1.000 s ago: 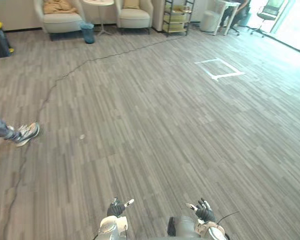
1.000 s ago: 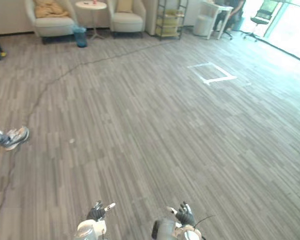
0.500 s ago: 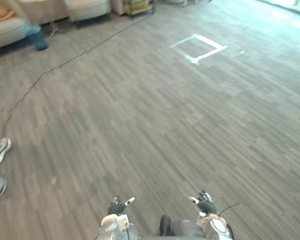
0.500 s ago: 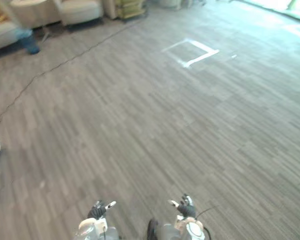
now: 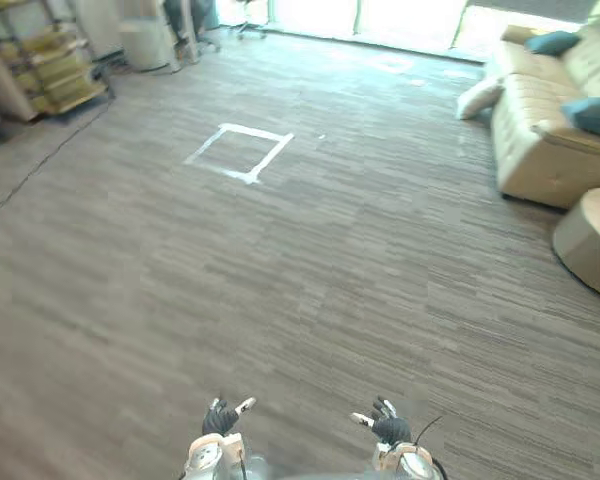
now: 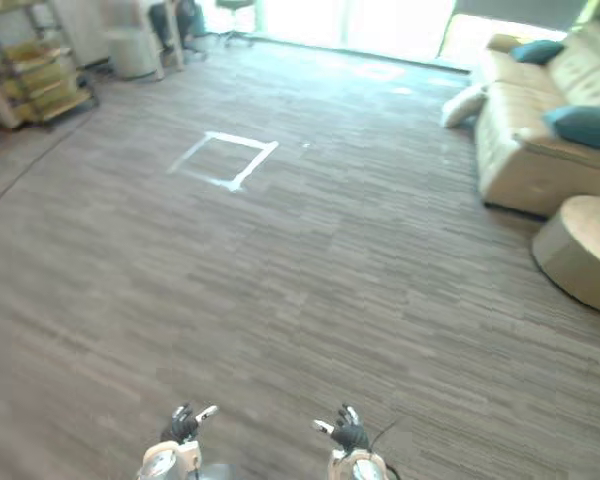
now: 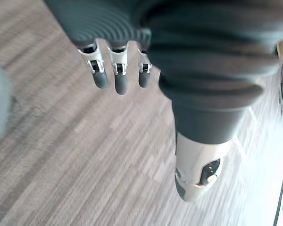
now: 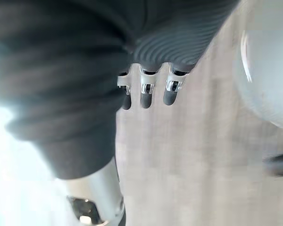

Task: Pick up cushions and gather them together orderly.

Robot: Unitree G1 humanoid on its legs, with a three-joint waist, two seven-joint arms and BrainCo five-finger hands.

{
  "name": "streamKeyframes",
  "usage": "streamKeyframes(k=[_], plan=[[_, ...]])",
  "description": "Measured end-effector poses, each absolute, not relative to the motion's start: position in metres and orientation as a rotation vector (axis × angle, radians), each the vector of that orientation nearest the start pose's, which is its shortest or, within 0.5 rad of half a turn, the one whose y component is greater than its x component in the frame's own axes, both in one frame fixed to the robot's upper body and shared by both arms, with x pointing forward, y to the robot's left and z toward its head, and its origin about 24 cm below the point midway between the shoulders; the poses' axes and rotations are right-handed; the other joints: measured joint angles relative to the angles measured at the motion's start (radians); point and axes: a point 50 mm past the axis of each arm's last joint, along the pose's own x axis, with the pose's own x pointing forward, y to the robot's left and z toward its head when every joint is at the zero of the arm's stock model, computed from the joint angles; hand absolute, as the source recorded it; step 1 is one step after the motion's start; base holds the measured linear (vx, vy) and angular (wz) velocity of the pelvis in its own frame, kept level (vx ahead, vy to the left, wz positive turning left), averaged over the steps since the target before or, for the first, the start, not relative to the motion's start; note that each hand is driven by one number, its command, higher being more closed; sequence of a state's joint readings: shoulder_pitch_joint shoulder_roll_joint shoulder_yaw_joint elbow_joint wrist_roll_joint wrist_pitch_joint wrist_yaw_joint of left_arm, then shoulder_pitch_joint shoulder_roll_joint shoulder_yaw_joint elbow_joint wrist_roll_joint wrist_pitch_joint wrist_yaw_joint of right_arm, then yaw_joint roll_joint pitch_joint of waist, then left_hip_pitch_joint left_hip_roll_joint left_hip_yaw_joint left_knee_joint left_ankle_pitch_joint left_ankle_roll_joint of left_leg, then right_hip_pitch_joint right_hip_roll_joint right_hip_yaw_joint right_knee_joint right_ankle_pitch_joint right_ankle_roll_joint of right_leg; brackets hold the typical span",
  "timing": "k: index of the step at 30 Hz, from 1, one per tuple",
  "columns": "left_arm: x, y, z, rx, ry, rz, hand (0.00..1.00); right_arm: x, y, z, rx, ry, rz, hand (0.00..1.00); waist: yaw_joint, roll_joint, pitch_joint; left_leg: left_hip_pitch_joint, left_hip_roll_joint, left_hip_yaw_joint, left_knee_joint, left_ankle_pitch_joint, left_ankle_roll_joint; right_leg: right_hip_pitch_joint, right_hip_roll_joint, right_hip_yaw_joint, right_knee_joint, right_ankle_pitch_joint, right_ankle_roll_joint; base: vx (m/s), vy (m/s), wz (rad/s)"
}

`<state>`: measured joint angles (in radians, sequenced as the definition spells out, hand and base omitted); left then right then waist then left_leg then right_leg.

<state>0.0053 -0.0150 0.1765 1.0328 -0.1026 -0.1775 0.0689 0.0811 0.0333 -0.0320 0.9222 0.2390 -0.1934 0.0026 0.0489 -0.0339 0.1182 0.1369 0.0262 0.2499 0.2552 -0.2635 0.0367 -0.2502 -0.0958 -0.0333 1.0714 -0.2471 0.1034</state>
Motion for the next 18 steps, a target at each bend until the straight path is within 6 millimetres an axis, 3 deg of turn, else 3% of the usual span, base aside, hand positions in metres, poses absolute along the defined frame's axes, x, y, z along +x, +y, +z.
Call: streamKeyframes(k=[1, 3, 6, 8, 9, 10, 11, 13, 15, 16, 18], plan=[[0.143, 0.171, -0.145, -0.148, 0.853, 0.287, 0.00, 0.140, -0.150, -0.139, 0.259, 0.782, -0.181, 0.00, -0.006, -0.012, 0.008, 0.054, -0.007, 0.012, -0.049, -0.008, 0.001, -0.066, -0.001, -0.074, -0.054, -0.021, -0.023, 0.43, 0.122, -0.13], [0.144, 0.167, -0.146, -0.156, 0.861, 0.280, 0.00, 0.145, -0.155, -0.138, 0.265, 0.769, -0.202, 0.00, -0.016, -0.010, 0.017, 0.130, -0.008, 0.016, -0.114, -0.021, 0.001, -0.117, -0.003, -0.188, -0.221, -0.016, -0.047, 0.44, 0.086, -0.04], [0.141, 0.163, -0.147, -0.122, 0.876, 0.226, 0.00, 0.149, -0.158, -0.136, 0.265, 0.758, -0.214, 0.00, -0.044, -0.017, 0.018, 0.206, -0.029, 0.008, -0.198, -0.029, -0.012, -0.140, 0.000, -0.280, -0.645, 0.113, -0.108, 0.48, -0.002, 0.34], [0.127, 0.161, -0.152, -0.125, 0.919, 0.226, 0.00, 0.148, -0.160, -0.137, 0.260, 0.765, -0.217, 0.00, -0.054, -0.009, 0.016, 0.252, -0.033, -0.036, -0.185, -0.034, -0.021, -0.127, 0.014, -0.252, -0.675, 0.229, -0.200, 0.61, -0.123, 0.41], [0.128, 0.160, -0.152, -0.133, 0.915, 0.226, 0.00, 0.149, -0.162, -0.137, 0.254, 0.765, -0.216, 0.00, -0.051, 0.011, 0.011, 0.229, -0.006, -0.061, -0.101, -0.034, -0.021, -0.118, 0.028, -0.259, -0.648, 0.214, -0.227, 0.64, -0.195, 0.07], [0.129, 0.161, -0.152, -0.141, 0.910, 0.233, 0.00, 0.151, -0.164, -0.136, 0.244, 0.765, -0.210, 0.00, -0.045, 0.035, 0.010, 0.167, 0.030, -0.091, 0.098, -0.024, -0.037, -0.075, 0.056, -0.267, -0.662, 0.187, -0.222, 0.64, -0.203, -0.10], [0.129, 0.161, -0.152, -0.157, 0.909, 0.246, 0.00, 0.152, -0.165, -0.135, 0.235, 0.760, -0.200, 0.00, -0.045, 0.056, 0.013, 0.108, 0.054, -0.109, 0.241, 0.006, -0.083, -0.049, 0.074, -0.265, -0.669, 0.165, -0.225, 0.62, -0.163, -0.37], [0.124, 0.160, -0.153, -0.198, 0.917, 0.289, 0.00, 0.156, -0.166, -0.134, 0.221, 0.757, -0.186, 0.00, -0.038, 0.115, 0.027, -0.079, 0.104, -0.164, 0.677, 0.217, -0.189, 0.061, 0.150, -0.203, -0.723, 0.118, -0.242, 0.77, -0.053, -0.82], [0.130, 0.164, -0.150, -0.187, 0.891, 0.289, 0.00, 0.158, -0.160, -0.135, 0.228, 0.768, -0.179, 0.00, -0.031, 0.111, 0.051, -0.174, 0.114, -0.142, 0.840, 0.159, -0.139, 0.179, 0.176, -0.141, -0.779, 0.087, -0.254, 0.70, 0.012, -0.98], [0.133, 0.171, -0.147, -0.170, 0.866, 0.296, 0.00, 0.154, -0.153, -0.138, 0.232, 0.796, -0.166, 0.00, -0.012, 0.086, 0.060, -0.243, 0.103, -0.119, 0.848, 0.117, -0.118, 0.276, 0.173, -0.088, -0.834, 0.071, -0.256, 0.59, 0.009, -0.95], [0.136, 0.176, -0.144, -0.155, 0.840, 0.300, 0.00, 0.153, -0.149, -0.140, 0.237, 0.807, -0.158, 0.00, 0.008, 0.066, 0.054, -0.342, 0.104, -0.086, 0.740, 0.053, -0.094, 0.362, 0.161, -0.020, -0.901, 0.070, -0.236, 0.49, 0.052, -1.02]])
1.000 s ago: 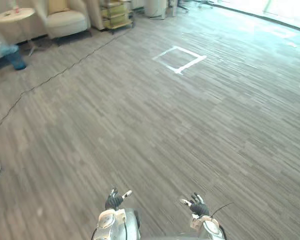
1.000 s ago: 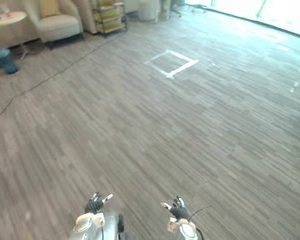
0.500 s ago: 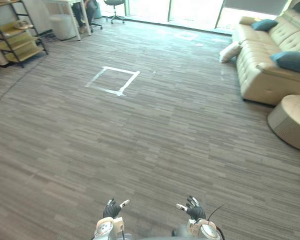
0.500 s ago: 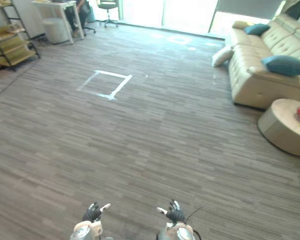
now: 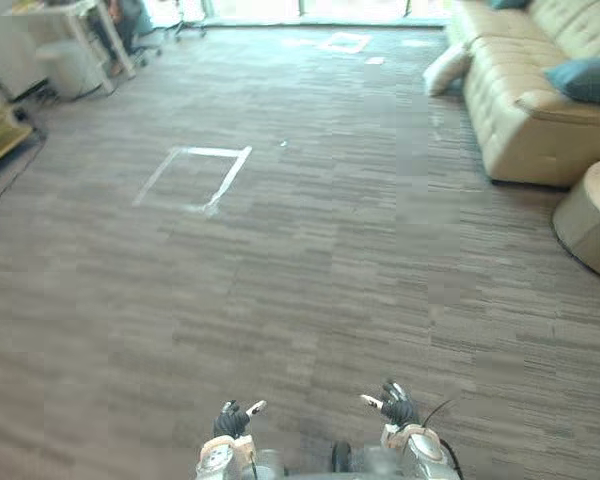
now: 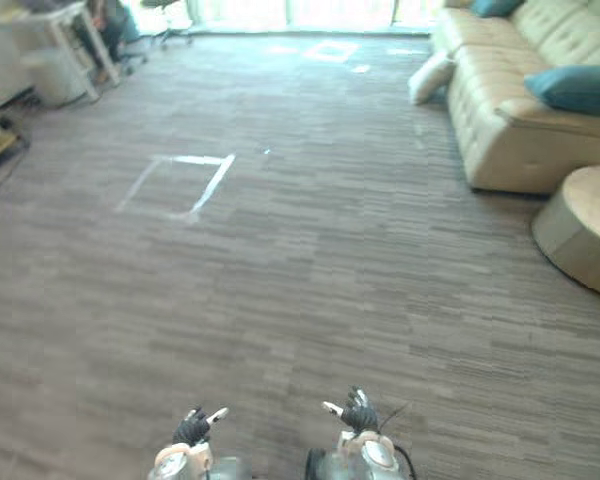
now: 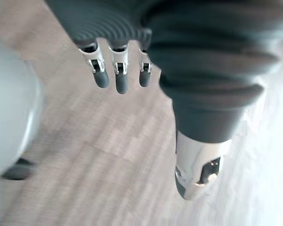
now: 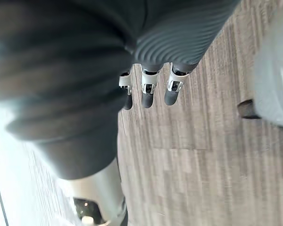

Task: Pick up cushions and gather them together orderly.

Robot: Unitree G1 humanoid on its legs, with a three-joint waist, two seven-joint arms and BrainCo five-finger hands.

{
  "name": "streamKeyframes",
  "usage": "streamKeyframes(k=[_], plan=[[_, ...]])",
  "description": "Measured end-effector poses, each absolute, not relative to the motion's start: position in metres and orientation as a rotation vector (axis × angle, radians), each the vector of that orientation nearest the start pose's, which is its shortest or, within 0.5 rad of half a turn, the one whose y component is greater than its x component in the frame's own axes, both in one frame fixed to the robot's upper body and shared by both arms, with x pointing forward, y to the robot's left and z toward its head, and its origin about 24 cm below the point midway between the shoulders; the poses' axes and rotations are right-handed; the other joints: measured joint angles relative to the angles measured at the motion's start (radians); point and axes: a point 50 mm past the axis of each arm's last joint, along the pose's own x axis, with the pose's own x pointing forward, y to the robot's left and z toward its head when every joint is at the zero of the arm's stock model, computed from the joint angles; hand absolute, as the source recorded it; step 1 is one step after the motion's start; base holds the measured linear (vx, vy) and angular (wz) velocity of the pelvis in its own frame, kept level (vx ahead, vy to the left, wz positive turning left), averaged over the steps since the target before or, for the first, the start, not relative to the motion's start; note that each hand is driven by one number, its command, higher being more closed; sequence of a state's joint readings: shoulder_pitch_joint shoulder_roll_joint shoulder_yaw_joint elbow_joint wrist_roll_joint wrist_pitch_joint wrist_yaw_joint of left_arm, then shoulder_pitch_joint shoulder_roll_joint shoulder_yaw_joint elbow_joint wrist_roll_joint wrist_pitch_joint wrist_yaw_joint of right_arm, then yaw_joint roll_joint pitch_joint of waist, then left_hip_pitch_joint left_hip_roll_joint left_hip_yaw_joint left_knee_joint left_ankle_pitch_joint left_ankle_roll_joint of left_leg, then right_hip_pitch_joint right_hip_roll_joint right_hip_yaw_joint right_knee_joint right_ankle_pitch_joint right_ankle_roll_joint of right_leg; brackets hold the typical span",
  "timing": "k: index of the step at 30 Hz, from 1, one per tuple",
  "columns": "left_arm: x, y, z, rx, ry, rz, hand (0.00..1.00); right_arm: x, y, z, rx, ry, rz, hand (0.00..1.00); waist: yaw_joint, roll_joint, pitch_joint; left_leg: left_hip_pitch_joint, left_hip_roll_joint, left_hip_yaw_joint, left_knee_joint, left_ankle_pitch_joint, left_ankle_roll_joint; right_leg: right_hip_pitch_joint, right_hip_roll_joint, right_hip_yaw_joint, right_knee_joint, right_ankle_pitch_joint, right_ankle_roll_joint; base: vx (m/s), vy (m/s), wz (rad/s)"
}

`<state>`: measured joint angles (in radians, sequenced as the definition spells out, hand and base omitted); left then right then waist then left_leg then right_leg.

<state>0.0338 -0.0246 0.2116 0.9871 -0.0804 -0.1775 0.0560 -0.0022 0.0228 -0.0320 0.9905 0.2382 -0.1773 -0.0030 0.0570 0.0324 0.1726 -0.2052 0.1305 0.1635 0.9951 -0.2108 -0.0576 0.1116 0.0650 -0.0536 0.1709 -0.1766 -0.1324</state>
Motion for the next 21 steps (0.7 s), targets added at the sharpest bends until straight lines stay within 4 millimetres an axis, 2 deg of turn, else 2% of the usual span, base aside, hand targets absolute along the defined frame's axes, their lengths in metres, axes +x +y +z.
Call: streamKeyframes(k=[1, 3, 5, 6, 7, 8, 9, 10, 11, 12, 14, 15, 16, 17, 18, 19, 20, 21], plan=[[0.137, 0.177, -0.143, -0.151, 0.830, 0.300, 0.00, 0.154, -0.149, -0.140, 0.237, 0.807, -0.157, 0.00, 0.007, -0.002, -0.001, -0.032, 0.002, 0.014, -0.068, -0.022, 0.008, 0.028, -0.005, 0.027, -0.019, -0.006, 0.010, 0.55, 0.119, -1.04], [0.138, 0.178, -0.142, -0.148, 0.811, 0.308, 0.00, 0.155, -0.149, -0.139, 0.232, 0.804, -0.165, 0.00, 0.009, -0.008, 0.000, -0.095, -0.017, 0.017, -0.390, -0.013, 0.012, 0.103, -0.032, 0.078, -0.072, -0.036, 0.041, 0.58, 0.166, -0.76], [0.137, 0.179, -0.141, -0.141, 0.811, 0.310, 0.00, 0.152, -0.150, -0.140, 0.228, 0.814, -0.174, 0.00, 0.009, -0.009, -0.011, -0.116, -0.028, 0.001, -0.688, 0.066, -0.005, 0.160, -0.053, 0.111, -0.106, -0.083, 0.066, 0.62, 0.261, -0.55], [0.135, 0.181, -0.141, -0.131, 0.812, 0.312, 0.00, 0.148, -0.148, -0.142, 0.226, 0.829, -0.168, 0.00, 0.014, -0.030, -0.032, -0.122, -0.043, -0.002, -0.708, 0.203, -0.001, 0.189, -0.087, 0.135, -0.108, -0.129, 0.088, 0.68, 0.331, -0.50], [0.134, 0.184, -0.142, -0.122, 0.814, 0.315, 0.00, 0.146, -0.146, -0.143, 0.230, 0.832, -0.165, 0.00, 0.015, -0.036, -0.051, -0.122, -0.056, 0.006, -0.705, 0.229, 0.009, 0.190, -0.102, 0.144, -0.103, -0.135, 0.093, 0.60, 0.297, -0.48], [0.133, 0.189, -0.141, -0.111, 0.816, 0.321, 0.00, 0.145, -0.144, -0.143, 0.235, 0.835, -0.163, 0.00, 0.019, -0.062, -0.075, -0.127, -0.075, 0.028, -0.684, 0.205, 0.039, 0.176, -0.132, 0.149, -0.070, -0.132, 0.095, 0.76, 0.350, -0.50], [0.133, 0.191, -0.141, -0.104, 0.815, 0.330, 0.00, 0.143, -0.142, -0.144, 0.241, 0.838, -0.160, 0.00, 0.024, -0.080, -0.083, -0.110, -0.084, 0.059, -0.662, 0.168, 0.063, 0.127, -0.155, 0.163, 0.045, -0.126, 0.110, 0.75, 0.342, -0.57], [0.134, 0.193, -0.141, -0.097, 0.815, 0.331, 0.00, 0.143, -0.140, -0.144, 0.241, 0.840, -0.153, 0.00, 0.031, -0.097, -0.076, -0.063, -0.101, 0.087, -0.654, 0.147, 0.074, 0.086, -0.173, 0.173, 0.203, -0.113, 0.145, 0.84, 0.402, -0.58], [0.135, 0.195, -0.141, -0.092, 0.814, 0.330, 0.00, 0.139, -0.139, -0.145, 0.239, 0.849, -0.150, 0.00, 0.032, -0.108, -0.070, -0.006, -0.121, 0.102, -0.655, 0.128, 0.092, 0.005, -0.187, 0.180, 0.425, -0.054, 0.234, 0.62, 0.318, -0.40], [0.134, 0.191, -0.142, -0.083, 0.825, 0.313, 0.00, 0.136, -0.141, -0.146, 0.232, 0.855, -0.148, 0.00, 0.026, -0.100, -0.064, 0.070, -0.134, 0.103, -0.661, 0.086, 0.097, -0.094, -0.192, 0.182, 0.686, 0.046, 0.297, 0.59, 0.305, -0.22], [0.133, 0.184, -0.144, -0.077, 0.840, 0.280, 0.00, 0.131, -0.144, -0.146, 0.228, 0.856, -0.155, 0.00, 0.005, -0.084, -0.053, 0.184, -0.144, 0.099, -0.688, 0.037, 0.101, -0.203, -0.192, 0.139, 0.904, 0.050, 0.289, 0.52, 0.238, -0.05], [0.134, 0.180, -0.144, -0.076, 0.847, 0.264, 0.00, 0.134, -0.145, -0.144, 0.228, 0.837, -0.156, 0.00, 0.000, -0.064, -0.051, 0.240, -0.143, 0.097, -0.719, 0.010, 0.098, -0.257, -0.193, 0.100, 0.941, 0.034, 0.266, 0.59, 0.206, -0.05], [0.133, 0.176, -0.146, -0.082, 0.856, 0.253, 0.00, 0.138, -0.146, -0.142, 0.229, 0.816, -0.153, 0.00, -0.005, -0.062, -0.048, 0.319, -0.143, 0.099, -0.782, -0.025, 0.101, -0.341, -0.191, 0.038, 0.932, -0.003, 0.248, 0.47, 0.136, -0.03], [0.134, 0.175, -0.145, -0.083, 0.855, 0.253, 0.00, 0.139, -0.145, -0.141, 0.231, 0.809, -0.150, 0.00, -0.005, -0.066, -0.044, 0.349, -0.146, 0.098, -0.801, -0.030, 0.100, -0.365, -0.194, 0.014, 0.913, -0.018, 0.235, 0.45, 0.082, -0.01], [0.134, 0.174, -0.146, -0.087, 0.862, 0.250, 0.00, 0.140, -0.146, -0.140, 0.233, 0.800, -0.152, 0.00, -0.006, -0.069, -0.043, 0.392, -0.143, 0.092, -0.829, -0.046, 0.100, -0.415, -0.191, -0.034, 0.852, -0.042, 0.213, 0.57, 0.033, 0.22], [0.135, 0.167, -0.147, -0.107, 0.872, 0.243, 0.00, 0.144, -0.152, -0.138, 0.243, 0.782, -0.177, 0.00, -0.017, -0.067, -0.042, 0.455, -0.134, 0.071, -0.859, -0.081, 0.097, -0.464, -0.184, -0.116, 0.653, -0.053, 0.196, 0.60, 0.002, 0.26], [0.135, 0.166, -0.147, -0.109, 0.873, 0.241, 0.00, 0.145, -0.152, -0.138, 0.242, 0.781, -0.177, 0.00, -0.019, -0.067, -0.042, 0.461, -0.132, 0.068, -0.860, -0.088, 0.096, -0.466, -0.183, -0.125, 0.614, -0.048, 0.193, 0.52, -0.030, 0.41], [0.137, 0.162, -0.147, -0.119, 0.875, 0.231, 0.00, 0.148, -0.155, -0.137, 0.241, 0.773, -0.184, 0.00, -0.022, -0.066, -0.041, 0.489, -0.127, 0.053, -0.870, -0.114, 0.091, -0.468, -0.175, -0.149, 0.440, -0.014, 0.185, 0.47, -0.066, 0.43]])
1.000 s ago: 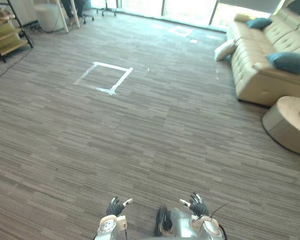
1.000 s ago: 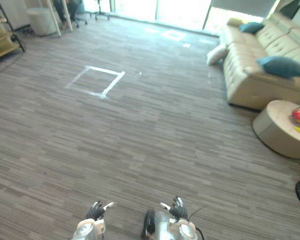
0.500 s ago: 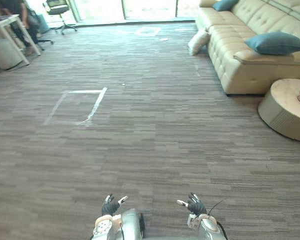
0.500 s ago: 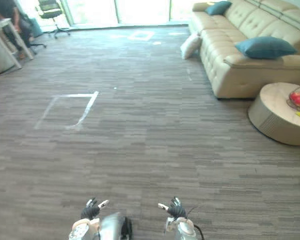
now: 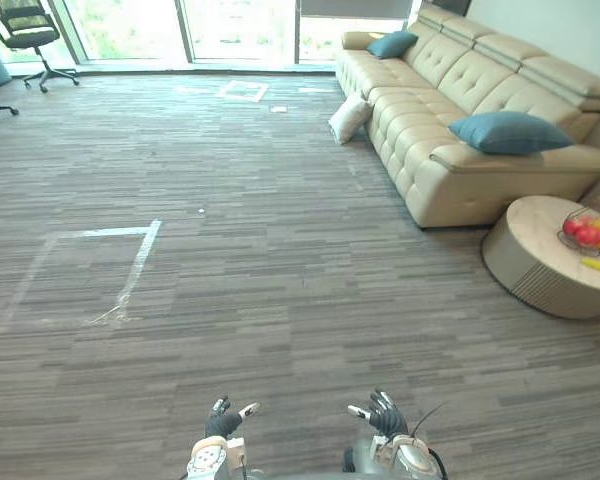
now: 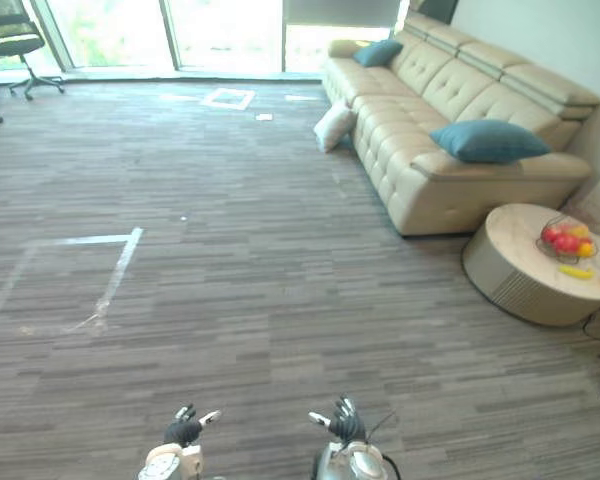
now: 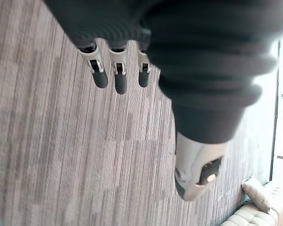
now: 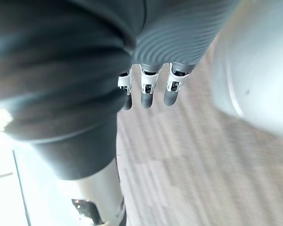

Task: Pick up cushions and gather them together orderly.

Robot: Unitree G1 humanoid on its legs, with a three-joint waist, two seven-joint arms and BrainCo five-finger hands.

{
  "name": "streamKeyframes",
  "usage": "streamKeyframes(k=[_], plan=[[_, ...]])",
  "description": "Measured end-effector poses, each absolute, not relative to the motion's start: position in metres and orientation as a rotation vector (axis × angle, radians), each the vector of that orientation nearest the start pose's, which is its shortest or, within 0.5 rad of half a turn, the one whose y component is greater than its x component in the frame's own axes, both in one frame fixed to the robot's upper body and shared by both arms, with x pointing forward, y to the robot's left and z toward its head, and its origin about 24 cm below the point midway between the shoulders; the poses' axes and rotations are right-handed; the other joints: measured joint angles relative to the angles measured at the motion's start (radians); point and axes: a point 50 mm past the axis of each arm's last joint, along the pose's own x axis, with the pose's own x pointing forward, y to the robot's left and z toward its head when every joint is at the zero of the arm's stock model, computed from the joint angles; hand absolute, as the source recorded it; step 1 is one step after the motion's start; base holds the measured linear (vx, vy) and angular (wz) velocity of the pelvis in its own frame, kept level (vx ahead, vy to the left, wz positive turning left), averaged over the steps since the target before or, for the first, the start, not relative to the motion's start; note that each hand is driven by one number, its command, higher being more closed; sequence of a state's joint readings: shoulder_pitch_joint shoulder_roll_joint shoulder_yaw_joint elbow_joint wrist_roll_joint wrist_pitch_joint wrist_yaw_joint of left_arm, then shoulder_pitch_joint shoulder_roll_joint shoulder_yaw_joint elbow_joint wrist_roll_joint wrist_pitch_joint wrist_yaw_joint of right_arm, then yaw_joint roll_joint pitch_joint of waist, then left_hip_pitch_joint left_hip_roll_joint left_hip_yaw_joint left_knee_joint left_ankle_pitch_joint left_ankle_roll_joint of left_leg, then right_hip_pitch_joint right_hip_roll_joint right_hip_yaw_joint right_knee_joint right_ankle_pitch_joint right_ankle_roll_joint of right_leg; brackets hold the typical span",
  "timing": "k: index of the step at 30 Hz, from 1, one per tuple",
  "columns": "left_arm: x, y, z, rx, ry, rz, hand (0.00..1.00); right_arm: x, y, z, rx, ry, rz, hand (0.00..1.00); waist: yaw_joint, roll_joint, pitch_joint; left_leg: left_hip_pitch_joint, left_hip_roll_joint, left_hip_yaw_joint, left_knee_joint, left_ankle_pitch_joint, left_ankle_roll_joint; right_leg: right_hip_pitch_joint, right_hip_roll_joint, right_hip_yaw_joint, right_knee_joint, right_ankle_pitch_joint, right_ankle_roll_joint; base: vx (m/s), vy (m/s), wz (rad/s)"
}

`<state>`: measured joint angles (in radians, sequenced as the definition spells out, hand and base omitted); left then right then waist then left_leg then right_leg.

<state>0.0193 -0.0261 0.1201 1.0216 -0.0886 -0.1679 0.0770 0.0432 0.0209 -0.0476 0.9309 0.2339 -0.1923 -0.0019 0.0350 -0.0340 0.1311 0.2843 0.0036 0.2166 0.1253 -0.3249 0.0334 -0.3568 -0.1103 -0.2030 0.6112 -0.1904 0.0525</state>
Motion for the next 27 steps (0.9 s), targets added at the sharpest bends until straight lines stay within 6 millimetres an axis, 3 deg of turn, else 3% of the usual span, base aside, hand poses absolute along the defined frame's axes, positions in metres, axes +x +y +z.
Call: streamKeyframes(k=[1, 2, 3, 4, 5, 6, 7, 8, 9, 10, 11, 13, 15, 17, 18, 19, 20, 21, 22, 23, 24, 25, 27], plan=[[0.136, 0.158, -0.148, -0.129, 0.884, 0.224, 0.00, 0.148, -0.158, -0.137, 0.240, 0.773, -0.196, 0.00, -0.002, 0.001, -0.001, 0.036, 0.004, -0.014, -0.010, -0.024, -0.018, 0.000, 0.015, 0.001, -0.197, 0.069, -0.014, 0.49, -0.083, 0.46], [0.134, 0.157, -0.149, -0.134, 0.889, 0.225, 0.00, 0.149, -0.158, -0.137, 0.239, 0.772, -0.194, 0.00, -0.004, 0.003, -0.002, 0.055, 0.006, -0.021, -0.014, -0.030, -0.019, -0.004, 0.022, 0.010, -0.235, 0.095, -0.027, 0.67, -0.123, 0.52], [0.129, 0.157, -0.151, -0.141, 0.899, 0.233, 0.00, 0.148, -0.159, -0.137, 0.234, 0.776, -0.191, 0.00, -0.014, 0.006, -0.007, 0.075, 0.014, -0.055, 0.009, -0.028, -0.020, -0.001, 0.030, 0.025, -0.206, 0.168, -0.076, 0.71, -0.161, 0.49], [0.129, 0.154, -0.151, -0.154, 0.902, 0.232, 0.00, 0.149, -0.161, -0.137, 0.220, 0.779, -0.184, 0.00, -0.025, 0.018, -0.012, 0.070, 0.041, -0.086, 0.061, -0.028, -0.021, 0.007, 0.039, 0.022, -0.166, 0.156, -0.103, 0.85, -0.196, 0.46], [0.127, 0.155, -0.152, -0.168, 0.906, 0.243, 0.00, 0.153, -0.162, -0.137, 0.200, 0.784, -0.169, 0.00, -0.017, 0.050, -0.018, 0.041, 0.066, -0.116, 0.161, -0.006, -0.046, 0.024, 0.047, -0.001, -0.139, 0.113, -0.111, 0.84, -0.213, 0.27], [0.127, 0.153, -0.152, -0.175, 0.911, 0.238, 0.00, 0.154, -0.162, -0.137, 0.183, 0.790, -0.158, 0.00, -0.018, 0.062, -0.011, -0.001, 0.077, -0.129, 0.270, 0.033, -0.054, 0.048, 0.050, -0.011, -0.129, 0.087, -0.113, 0.69, -0.170, 0.15], [0.130, 0.154, -0.151, -0.180, 0.901, 0.246, 0.00, 0.153, -0.162, -0.138, 0.170, 0.797, -0.150, 0.00, -0.022, 0.075, -0.006, -0.065, 0.078, -0.151, 0.430, 0.133, -0.085, 0.093, 0.060, -0.014, -0.151, 0.065, -0.113, 0.84, -0.185, 0.00], [0.127, 0.160, -0.152, -0.196, 0.904, 0.288, 0.00, 0.154, -0.159, -0.138, 0.160, 0.800, -0.129, 0.00, -0.011, 0.090, 0.006, -0.207, 0.106, -0.161, 0.743, 0.288, -0.173, 0.219, 0.082, 0.002, -0.249, 0.036, -0.117, 0.70, -0.118, -0.09], [0.127, 0.162, -0.151, -0.197, 0.902, 0.294, 0.00, 0.154, -0.159, -0.138, 0.160, 0.803, -0.127, 0.00, -0.009, 0.096, 0.010, -0.227, 0.116, -0.155, 0.787, 0.278, -0.167, 0.243, 0.088, 0.007, -0.264, 0.034, -0.118, 0.70, -0.084, -0.28], [0.128, 0.164, -0.151, -0.206, 0.892, 0.311, 0.00, 0.152, -0.156, -0.140, 0.164, 0.817, -0.123, 0.00, 0.004, 0.101, 0.019, -0.282, 0.145, -0.128, 0.898, 0.232, -0.134, 0.318, 0.100, 0.018, -0.310, 0.026, -0.125, 0.61, -0.012, -0.39], [0.133, 0.169, -0.148, -0.198, 0.867, 0.319, 0.00, 0.148, -0.150, -0.143, 0.174, 0.841, -0.114, 0.00, 0.022, 0.086, 0.024, -0.366, 0.157, -0.076, 0.947, 0.177, -0.105, 0.427, 0.096, 0.043, -0.380, 0.015, -0.122, 0.57, -0.010, -0.45], [0.135, 0.171, -0.145, -0.195, 0.848, 0.322, 0.00, 0.151, -0.148, -0.142, 0.177, 0.837, -0.108, 0.00, 0.029, 0.077, 0.026, -0.452, 0.163, -0.013, 0.889, 0.112, -0.084, 0.505, 0.075, 0.060, -0.432, 0.008, -0.118, 0.50, 0.013, -0.46], [0.139, 0.172, -0.143, -0.181, 0.827, 0.313, 0.00, 0.156, -0.148, -0.139, 0.177, 0.821, -0.111, 0.00, 0.028, 0.068, 0.027, -0.540, 0.158, 0.049, 0.696, 0.088, -0.076, 0.572, 0.042, 0.087, -0.478, -0.030, -0.075, 0.49, 0.100, -0.51], [0.139, 0.172, -0.142, -0.171, 0.822, 0.304, 0.00, 0.154, -0.151, -0.140, 0.168, 0.828, -0.120, 0.00, 0.029, 0.070, 0.026, -0.566, 0.138, 0.040, 0.364, 0.133, -0.073, 0.628, 0.020, 0.110, -0.502, -0.084, -0.045, 0.53, 0.204, -0.41], [0.140, 0.173, -0.142, -0.165, 0.813, 0.306, 0.00, 0.152, -0.151, -0.141, 0.163, 0.837, -0.121, 0.00, 0.036, 0.067, 0.019, -0.573, 0.126, 0.011, 0.256, 0.256, -0.088, 0.652, 0.012, 0.131, -0.508, -0.120, -0.027, 0.56, 0.320, -0.52], [0.139, 0.179, -0.141, -0.145, 0.809, 0.310, 0.00, 0.150, -0.148, -0.142, 0.163, 0.847, -0.113, 0.00, 0.049, 0.041, -0.002, -0.573, 0.089, 0.030, 0.265, 0.270, -0.064, 0.654, -0.020, 0.167, -0.515, -0.137, -0.036, 0.73, 0.359, -0.40], [0.139, 0.183, -0.141, -0.132, 0.811, 0.314, 0.00, 0.150, -0.144, -0.142, 0.170, 0.842, -0.106, 0.00, 0.037, 0.008, -0.029, -0.589, 0.072, 0.040, 0.277, 0.241, -0.051, 0.645, -0.039, 0.183, -0.510, -0.108, -0.046, 0.64, 0.302, -0.32], [0.138, 0.183, -0.141, -0.132, 0.812, 0.316, 0.00, 0.150, -0.140, -0.142, 0.181, 0.842, -0.102, 0.00, 0.041, -0.001, -0.039, -0.596, 0.069, 0.056, 0.299, 0.214, -0.027, 0.618, -0.053, 0.216, -0.472, -0.074, -0.025, 0.76, 0.357, -0.15], [0.138, 0.184, -0.141, -0.125, 0.814, 0.310, 0.00, 0.147, -0.141, -0.143, 0.185, 0.849, -0.110, 0.00, 0.047, -0.012, -0.042, -0.558, 0.044, 0.075, 0.313, 0.168, 0.006, 0.592, -0.078, 0.260, -0.359, -0.036, 0.026, 0.59, 0.333, -0.15], [0.139, 0.184, -0.141, -0.123, 0.815, 0.305, 0.00, 0.144, -0.141, -0.144, 0.188, 0.855, -0.114, 0.00, 0.046, -0.014, -0.041, -0.541, 0.034, 0.076, 0.311, 0.159, 0.008, 0.584, -0.083, 0.267, -0.318, -0.029, 0.039, 0.69, 0.400, -0.01], [0.138, 0.182, -0.142, -0.119, 0.824, 0.296, 0.00, 0.138, -0.142, -0.146, 0.189, 0.869, -0.122, 0.00, 0.044, -0.015, -0.038, -0.486, 0.008, 0.076, 0.289, 0.135, 0.015, 0.536, -0.097, 0.285, -0.158, 0.001, 0.091, 0.54, 0.294, 0.15], [0.136, 0.180, -0.144, -0.107, 0.839, 0.277, 0.00, 0.131, -0.142, -0.149, 0.192, 0.887, -0.127, 0.00, 0.043, -0.015, -0.037, -0.406, -0.021, 0.074, 0.250, 0.109, 0.018, 0.421, -0.099, 0.333, 0.144, 0.105, 0.161, 0.52, 0.269, 0.18], [0.133, 0.178, -0.146, -0.098, 0.859, 0.259, 0.00, 0.130, -0.143, -0.148, 0.193, 0.876, -0.122, 0.00, 0.026, -0.005, -0.027, -0.288, -0.045, 0.060, 0.205, 0.078, 0.019, 0.282, -0.085, 0.334, 0.453, 0.131, 0.164, 0.48, 0.171, 0.21]])
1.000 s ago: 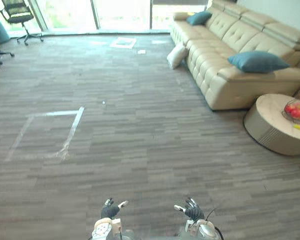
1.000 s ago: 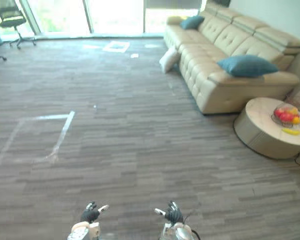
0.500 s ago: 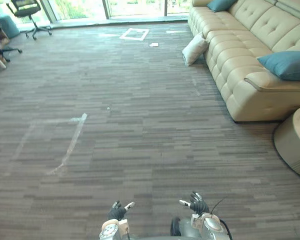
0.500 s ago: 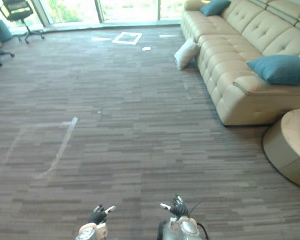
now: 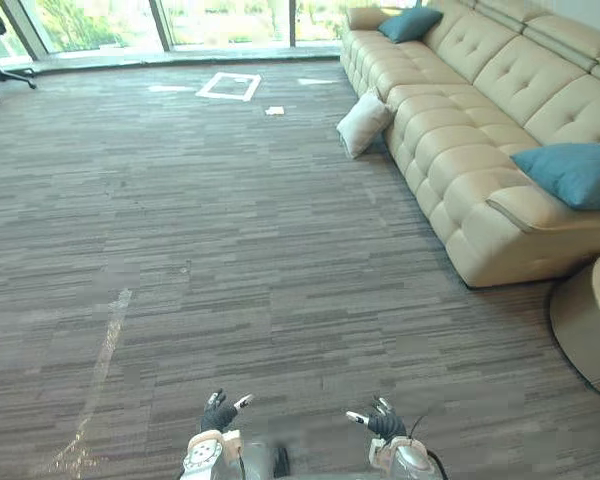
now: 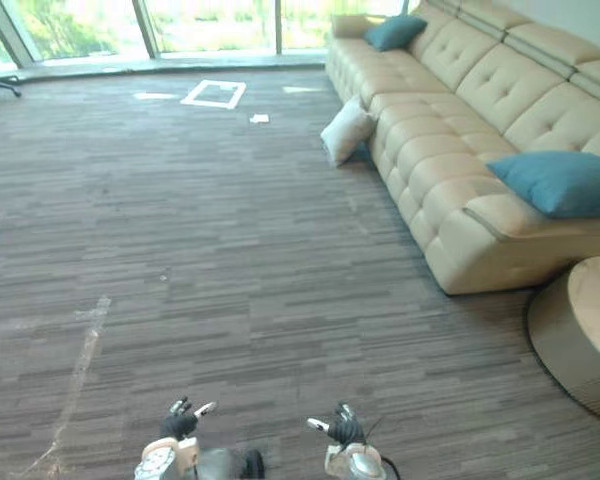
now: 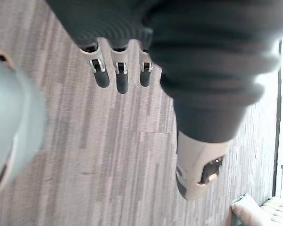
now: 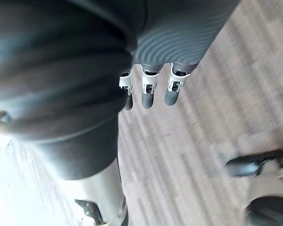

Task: Pick up cushions and gather them together orderly.

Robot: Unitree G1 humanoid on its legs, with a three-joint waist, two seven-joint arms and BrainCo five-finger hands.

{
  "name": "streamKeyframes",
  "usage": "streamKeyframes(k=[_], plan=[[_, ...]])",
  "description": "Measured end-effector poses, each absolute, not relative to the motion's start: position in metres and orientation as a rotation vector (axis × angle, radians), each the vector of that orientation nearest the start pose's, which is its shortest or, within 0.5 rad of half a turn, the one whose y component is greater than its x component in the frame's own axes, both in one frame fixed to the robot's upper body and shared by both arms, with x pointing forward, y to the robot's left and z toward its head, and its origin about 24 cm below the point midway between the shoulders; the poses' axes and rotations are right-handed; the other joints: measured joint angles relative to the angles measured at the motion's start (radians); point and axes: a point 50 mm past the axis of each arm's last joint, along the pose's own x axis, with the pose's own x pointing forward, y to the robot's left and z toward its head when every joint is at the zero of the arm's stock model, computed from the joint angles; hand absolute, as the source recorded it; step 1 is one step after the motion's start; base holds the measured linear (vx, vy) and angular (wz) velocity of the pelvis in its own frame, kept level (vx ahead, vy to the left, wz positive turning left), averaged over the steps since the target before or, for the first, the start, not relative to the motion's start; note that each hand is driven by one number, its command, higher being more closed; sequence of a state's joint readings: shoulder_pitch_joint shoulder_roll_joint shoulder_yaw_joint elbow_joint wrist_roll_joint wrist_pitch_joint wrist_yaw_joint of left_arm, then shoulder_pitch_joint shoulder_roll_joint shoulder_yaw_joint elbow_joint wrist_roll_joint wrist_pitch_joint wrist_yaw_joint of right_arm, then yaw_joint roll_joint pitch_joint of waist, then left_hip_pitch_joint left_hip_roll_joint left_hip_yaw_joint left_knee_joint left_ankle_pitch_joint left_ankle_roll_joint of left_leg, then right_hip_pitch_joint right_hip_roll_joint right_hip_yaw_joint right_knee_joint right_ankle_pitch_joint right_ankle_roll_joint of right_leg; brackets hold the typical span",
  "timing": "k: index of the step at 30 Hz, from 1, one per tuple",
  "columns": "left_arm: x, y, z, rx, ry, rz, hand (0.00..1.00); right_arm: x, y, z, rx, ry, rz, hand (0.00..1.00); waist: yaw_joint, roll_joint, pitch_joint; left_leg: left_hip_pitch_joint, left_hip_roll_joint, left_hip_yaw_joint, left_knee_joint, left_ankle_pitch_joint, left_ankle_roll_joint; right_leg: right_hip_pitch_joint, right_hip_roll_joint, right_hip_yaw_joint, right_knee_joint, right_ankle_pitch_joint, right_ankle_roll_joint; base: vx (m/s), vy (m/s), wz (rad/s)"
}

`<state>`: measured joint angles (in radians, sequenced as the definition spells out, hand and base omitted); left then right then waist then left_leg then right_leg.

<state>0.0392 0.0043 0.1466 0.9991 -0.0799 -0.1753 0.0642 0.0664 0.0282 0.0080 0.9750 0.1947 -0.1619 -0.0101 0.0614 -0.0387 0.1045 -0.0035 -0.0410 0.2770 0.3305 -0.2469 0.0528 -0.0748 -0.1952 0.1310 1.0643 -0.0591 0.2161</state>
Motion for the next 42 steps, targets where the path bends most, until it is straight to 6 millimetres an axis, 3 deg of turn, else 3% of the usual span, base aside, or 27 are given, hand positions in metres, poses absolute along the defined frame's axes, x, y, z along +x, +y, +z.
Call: streamKeyframes(k=[3, 4, 6, 7, 9, 10, 11, 12, 15, 17, 18, 19, 20, 21, 23, 24, 26, 27, 28, 29, 31, 33, 35, 36, 37, 40, 42], plan=[[0.131, 0.170, -0.149, -0.094, 0.895, 0.221, 0.00, 0.136, -0.147, -0.142, 0.201, 0.819, -0.136, 0.00, -0.018, 0.015, 0.004, 0.156, -0.003, -0.059, -0.119, -0.014, 0.002, -0.179, 0.035, -0.119, 0.079, -0.074, -0.055, 0.43, 0.067, 0.53], [0.133, 0.167, -0.150, -0.100, 0.899, 0.212, 0.00, 0.139, -0.150, -0.140, 0.209, 0.798, -0.152, 0.00, -0.025, 0.005, 0.018, 0.228, -0.002, -0.095, -0.167, -0.015, 0.003, -0.229, 0.038, -0.184, -0.019, -0.128, -0.101, 0.42, -0.017, 0.64], [0.133, 0.160, -0.150, -0.115, 0.909, 0.200, 0.00, 0.141, -0.154, -0.139, 0.207, 0.789, -0.163, 0.00, -0.031, 0.007, 0.020, 0.280, 0.014, -0.125, -0.207, -0.035, -0.003, -0.259, 0.040, -0.259, -0.218, -0.145, -0.130, 0.47, -0.079, 0.66], [0.133, 0.157, -0.151, -0.124, 0.912, 0.195, 0.00, 0.144, -0.155, -0.138, 0.203, 0.787, -0.159, 0.00, -0.036, 0.008, 0.020, 0.313, 0.030, -0.136, -0.222, -0.058, -0.016, -0.266, 0.044, -0.320, -0.431, -0.120, -0.163, 0.50, -0.116, 0.51], [0.132, 0.155, -0.151, -0.129, 0.919, 0.193, 0.00, 0.150, -0.154, -0.137, 0.200, 0.776, -0.151, 0.00, -0.037, 0.011, 0.022, 0.366, 0.045, -0.139, -0.249, -0.087, -0.032, -0.279, 0.061, -0.362, -0.651, -0.048, -0.185, 0.52, -0.152, 0.18], [0.132, 0.154, -0.152, -0.130, 0.920, 0.193, 0.00, 0.150, -0.155, -0.136, 0.197, 0.774, -0.150, 0.00, -0.041, 0.019, 0.025, 0.393, 0.058, -0.139, -0.259, -0.099, -0.036, -0.275, 0.078, -0.367, -0.684, 0.023, -0.206, 0.65, -0.189, 0.08], [0.131, 0.152, -0.152, -0.131, 0.927, 0.188, 0.00, 0.151, -0.157, -0.137, 0.188, 0.779, -0.150, 0.00, -0.048, 0.035, 0.022, 0.410, 0.083, -0.151, -0.247, -0.099, -0.034, -0.278, 0.100, -0.363, -0.644, 0.066, -0.260, 0.79, -0.245, 0.01], [0.131, 0.148, -0.152, -0.134, 0.927, 0.178, 0.00, 0.156, -0.157, -0.135, 0.184, 0.776, -0.142, 0.00, -0.045, 0.046, 0.017, 0.409, 0.103, -0.158, -0.213, -0.084, -0.059, -0.285, 0.102, -0.372, -0.578, 0.012, -0.272, 0.78, -0.255, -0.03], [0.129, 0.143, -0.154, -0.132, 0.941, 0.145, 0.00, 0.158, -0.162, -0.136, 0.170, 0.782, -0.146, 0.00, -0.055, 0.071, 0.020, 0.376, 0.101, -0.213, -0.032, 0.049, -0.123, -0.259, 0.097, -0.384, -0.465, -0.094, -0.288, 0.68, -0.252, -0.08], [0.126, 0.148, -0.154, -0.150, 0.940, 0.184, 0.00, 0.154, -0.160, -0.137, 0.160, 0.795, -0.129, 0.00, -0.051, 0.097, 0.018, 0.218, 0.116, -0.272, 0.320, 0.229, -0.266, -0.139, 0.134, -0.372, -0.586, -0.147, -0.281, 0.59, -0.164, -0.19], [0.126, 0.154, -0.154, -0.159, 0.932, 0.213, 0.00, 0.157, -0.158, -0.136, 0.145, 0.793, -0.105, 0.00, -0.040, 0.119, 0.035, 0.100, 0.145, -0.265, 0.549, 0.292, -0.289, -0.063, 0.175, -0.356, -0.654, -0.151, -0.284, 0.60, -0.073, -0.48], [0.130, 0.159, -0.151, -0.170, 0.910, 0.239, 0.00, 0.156, -0.154, -0.138, 0.152, 0.808, -0.099, 0.00, -0.025, 0.127, 0.053, 0.026, 0.177, -0.223, 0.698, 0.224, -0.243, 0.016, 0.197, -0.337, -0.703, -0.158, -0.294, 0.54, -0.005, -0.60], [0.132, 0.163, -0.150, -0.166, 0.895, 0.253, 0.00, 0.151, -0.149, -0.141, 0.163, 0.835, -0.094, 0.00, -0.011, 0.116, 0.063, -0.031, 0.186, -0.186, 0.749, 0.163, -0.189, 0.088, 0.198, -0.321, -0.747, -0.163, -0.299, 0.63, -0.013, -0.64], [0.133, 0.167, -0.148, -0.157, 0.881, 0.261, 0.00, 0.148, -0.145, -0.144, 0.171, 0.857, -0.091, 0.00, -0.001, 0.096, 0.065, -0.095, 0.189, -0.134, 0.732, 0.088, -0.136, 0.168, 0.190, -0.295, -0.804, -0.162, -0.296, 0.50, -0.014, -0.73], [0.133, 0.175, -0.145, -0.144, 0.845, 0.282, 0.00, 0.153, -0.141, -0.141, 0.179, 0.841, -0.086, 0.00, 0.014, 0.082, 0.064, -0.195, 0.189, -0.058, 0.552, 0.017, -0.099, 0.259, 0.166, -0.243, -0.883, -0.171, -0.278, 0.47, 0.048, -0.82], [0.132, 0.175, -0.145, -0.152, 0.843, 0.289, 0.00, 0.155, -0.142, -0.140, 0.177, 0.833, -0.087, 0.00, 0.014, 0.082, 0.063, -0.231, 0.189, -0.044, 0.420, 0.015, -0.094, 0.290, 0.157, -0.223, -0.915, -0.181, -0.262, 0.49, 0.111, -0.72], [0.131, 0.179, -0.144, -0.139, 0.841, 0.303, 0.00, 0.154, -0.144, -0.141, 0.167, 0.838, -0.097, 0.00, 0.016, 0.084, 0.059, -0.278, 0.185, -0.041, 0.039, 0.086, -0.104, 0.352, 0.144, -0.200, -0.965, -0.225, -0.227, 0.47, 0.182, -0.50], [0.131, 0.179, -0.144, -0.138, 0.841, 0.308, 0.00, 0.152, -0.144, -0.142, 0.159, 0.844, -0.095, 0.00, 0.020, 0.083, 0.056, -0.296, 0.188, -0.044, 0.004, 0.157, -0.106, 0.371, 0.141, -0.187, -0.967, -0.249, -0.211, 0.60, 0.314, -0.41], [0.128, 0.187, -0.144, -0.119, 0.845, 0.323, 0.00, 0.148, -0.143, -0.144, 0.147, 0.861, -0.082, 0.00, 0.031, 0.053, 0.031, -0.299, 0.153, -0.038, 0.020, 0.236, -0.079, 0.385, 0.110, -0.172, -0.974, -0.279, -0.212, 0.96, 0.429, -0.26], [0.128, 0.198, -0.143, -0.091, 0.842, 0.335, 0.00, 0.142, -0.136, -0.146, 0.168, 0.876, -0.080, 0.00, 0.032, -0.011, 0.001, -0.314, 0.097, -0.020, 0.065, 0.187, -0.020, 0.375, 0.046, -0.155, -0.927, -0.258, -0.205, 1.10, 0.487, -0.10], [0.129, 0.197, -0.143, -0.084, 0.848, 0.325, 0.00, 0.137, -0.138, -0.147, 0.168, 0.888, -0.087, 0.00, 0.035, -0.019, -0.004, -0.271, 0.056, -0.015, 0.090, 0.119, -0.001, 0.306, 0.013, -0.110, -0.700, -0.206, -0.136, 0.87, 0.401, 0.17], [0.130, 0.197, -0.145, -0.070, 0.866, 0.308, 0.00, 0.131, -0.139, -0.149, 0.174, 0.902, -0.096, 0.00, 0.033, -0.026, 0.005, -0.167, 0.012, -0.015, 0.054, 0.067, 0.001, 0.120, 0.001, -0.036, -0.235, -0.079, -0.048, 0.63, 0.296, 0.14], [0.131, 0.190, -0.146, -0.058, 0.880, 0.270, 0.00, 0.129, -0.140, -0.149, 0.149, 0.892, -0.078, 0.00, 0.021, -0.005, 0.019, -0.028, -0.007, -0.028, 0.001, 0.027, 0.002, -0.007, 0.008, -0.052, 0.036, -0.064, -0.060, 0.57, 0.190, 0.10], [0.130, 0.183, -0.148, -0.060, 0.892, 0.247, 0.00, 0.135, -0.143, -0.145, 0.144, 0.859, -0.077, 0.00, 0.007, 0.016, 0.023, 0.060, -0.009, -0.042, -0.054, 0.012, 0.006, -0.087, 0.016, -0.102, 0.086, -0.091, -0.084, 0.51, 0.123, 0.11], [0.130, 0.181, -0.148, -0.065, 0.892, 0.240, 0.00, 0.136, -0.144, -0.144, 0.147, 0.848, -0.079, 0.00, 0.001, 0.017, 0.025, 0.093, -0.009, -0.048, -0.079, 0.006, 0.008, -0.125, 0.024, -0.121, 0.083, -0.105, -0.090, 0.44, 0.067, 0.21], [0.136, 0.169, -0.149, -0.077, 0.898, 0.204, 0.00, 0.144, -0.148, -0.139, 0.152, 0.804, -0.096, 0.00, -0.017, 0.017, 0.030, 0.229, 0.007, -0.094, -0.171, -0.032, 0.018, -0.251, 0.046, -0.240, -0.151, -0.169, -0.140, 0.44, -0.022, 0.36], [0.137, 0.160, -0.148, -0.098, 0.896, 0.189, 0.00, 0.149, -0.152, -0.137, 0.143, 0.789, -0.096, 0.00, -0.023, 0.016, 0.030, 0.275, 0.028, -0.124, -0.187, -0.070, -0.005, -0.261, 0.065, -0.301, -0.488, -0.121, -0.157, 0.55, -0.117, 0.47]])
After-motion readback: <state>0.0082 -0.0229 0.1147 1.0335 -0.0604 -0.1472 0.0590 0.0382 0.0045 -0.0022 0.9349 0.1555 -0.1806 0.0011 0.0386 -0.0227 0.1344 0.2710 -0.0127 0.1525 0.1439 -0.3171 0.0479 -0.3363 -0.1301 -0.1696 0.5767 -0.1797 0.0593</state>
